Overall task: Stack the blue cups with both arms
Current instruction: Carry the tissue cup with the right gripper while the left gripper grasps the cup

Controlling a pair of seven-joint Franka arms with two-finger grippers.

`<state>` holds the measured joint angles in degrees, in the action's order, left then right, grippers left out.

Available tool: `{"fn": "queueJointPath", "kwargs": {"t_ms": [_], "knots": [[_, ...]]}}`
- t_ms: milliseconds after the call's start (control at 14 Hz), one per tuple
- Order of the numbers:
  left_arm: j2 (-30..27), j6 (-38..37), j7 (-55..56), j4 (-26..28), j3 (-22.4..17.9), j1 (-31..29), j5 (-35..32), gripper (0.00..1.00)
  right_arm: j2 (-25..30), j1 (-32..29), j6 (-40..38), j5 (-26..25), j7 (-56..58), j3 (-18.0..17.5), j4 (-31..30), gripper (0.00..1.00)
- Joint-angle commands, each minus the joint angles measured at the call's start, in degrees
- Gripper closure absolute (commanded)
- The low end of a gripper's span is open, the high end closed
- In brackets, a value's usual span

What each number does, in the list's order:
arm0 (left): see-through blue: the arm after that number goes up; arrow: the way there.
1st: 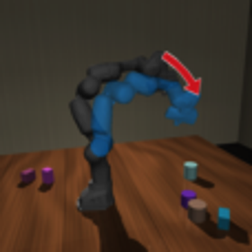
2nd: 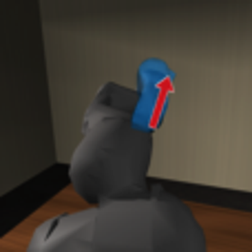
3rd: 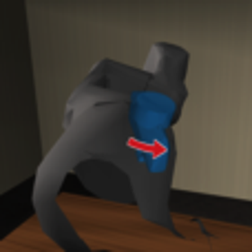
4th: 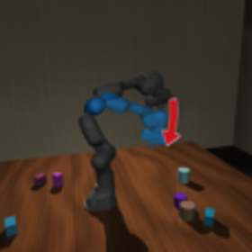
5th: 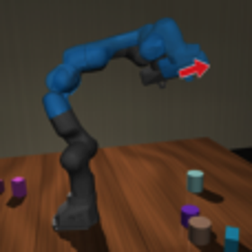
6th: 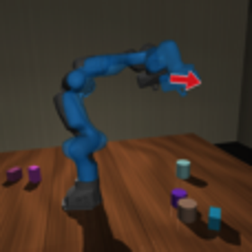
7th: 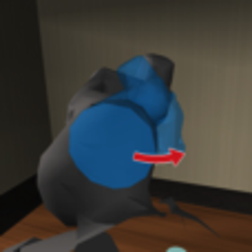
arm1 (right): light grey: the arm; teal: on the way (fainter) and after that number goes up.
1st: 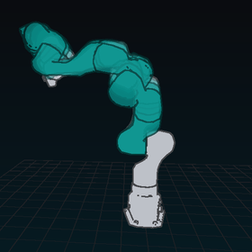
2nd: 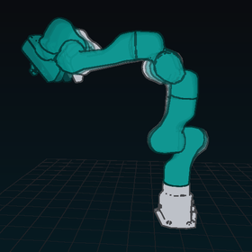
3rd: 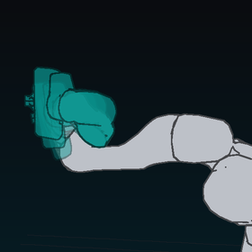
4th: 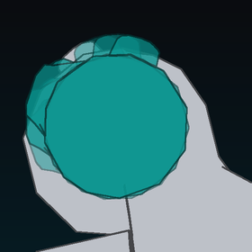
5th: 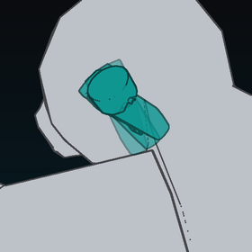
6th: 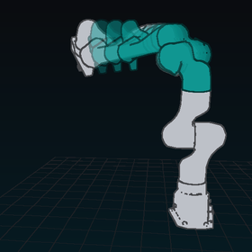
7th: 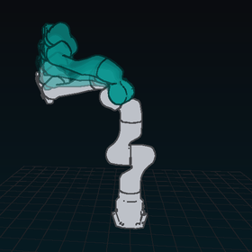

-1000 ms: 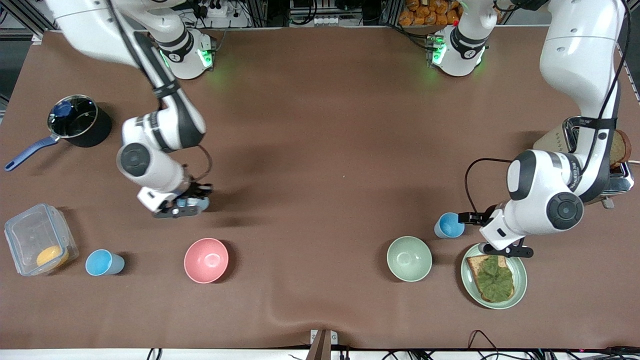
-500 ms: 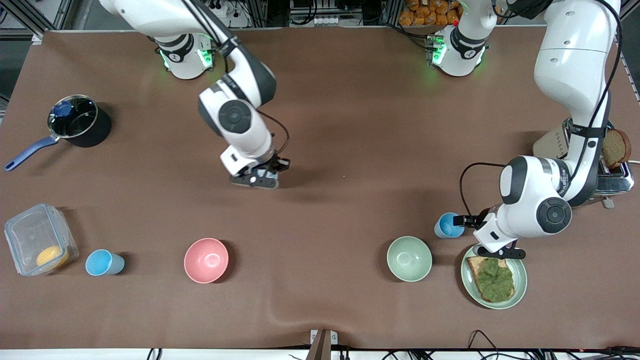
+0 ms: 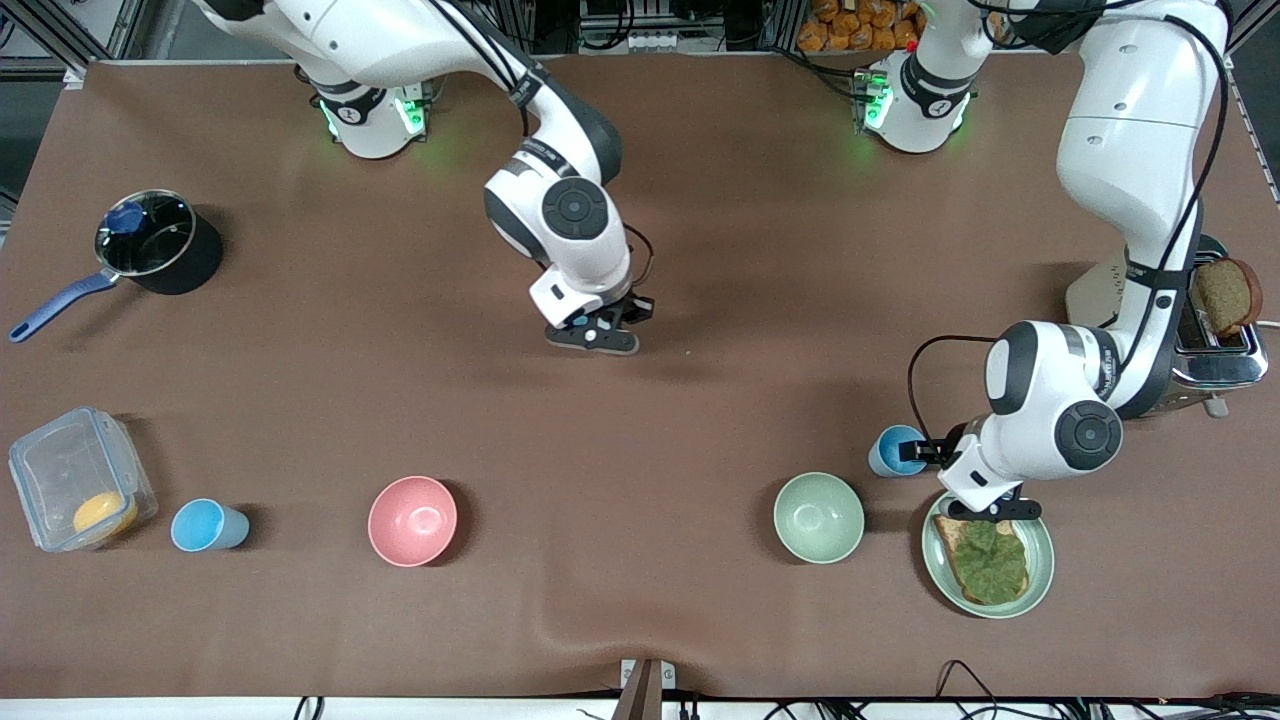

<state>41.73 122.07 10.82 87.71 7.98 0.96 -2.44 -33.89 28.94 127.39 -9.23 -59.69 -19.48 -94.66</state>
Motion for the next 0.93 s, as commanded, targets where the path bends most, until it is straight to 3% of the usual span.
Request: {"fn": "queueJointPath", "kwargs": {"t_ms": [0,500,571,643,714,857], "knots": [[0.5,0.5,3.3,-0.6,-0.1,1.3,-1.3,1.00,-4.4,3.2,-1.0,-6.4,-6.3,0.1,4.9,1.00],[0.5,0.5,3.1,-0.6,-0.1,1.1,-1.3,1.00,-7.3,5.3,3.2,-6.9,-7.0,0.2,5.1,1.00],[0.5,0.5,3.1,-0.7,-0.1,1.1,-1.3,1.00,-7.2,5.1,3.6,-6.9,-6.6,0.2,4.9,0.93],[0.5,0.5,3.1,-0.6,-0.1,1.1,-1.3,1.00,-6.9,4.7,3.7,-6.9,-6.3,0.2,4.9,0.33],[0.5,0.5,3.1,-0.7,-0.1,1.1,-1.3,1.00,-6.5,4.6,3.7,-6.9,-6.2,0.2,4.6,0.00],[0.5,0.5,3.1,-0.6,-0.1,1.1,-1.3,1.00,-3.5,3.3,4.2,-5.5,-6.2,0.1,4.3,0.00]]}}
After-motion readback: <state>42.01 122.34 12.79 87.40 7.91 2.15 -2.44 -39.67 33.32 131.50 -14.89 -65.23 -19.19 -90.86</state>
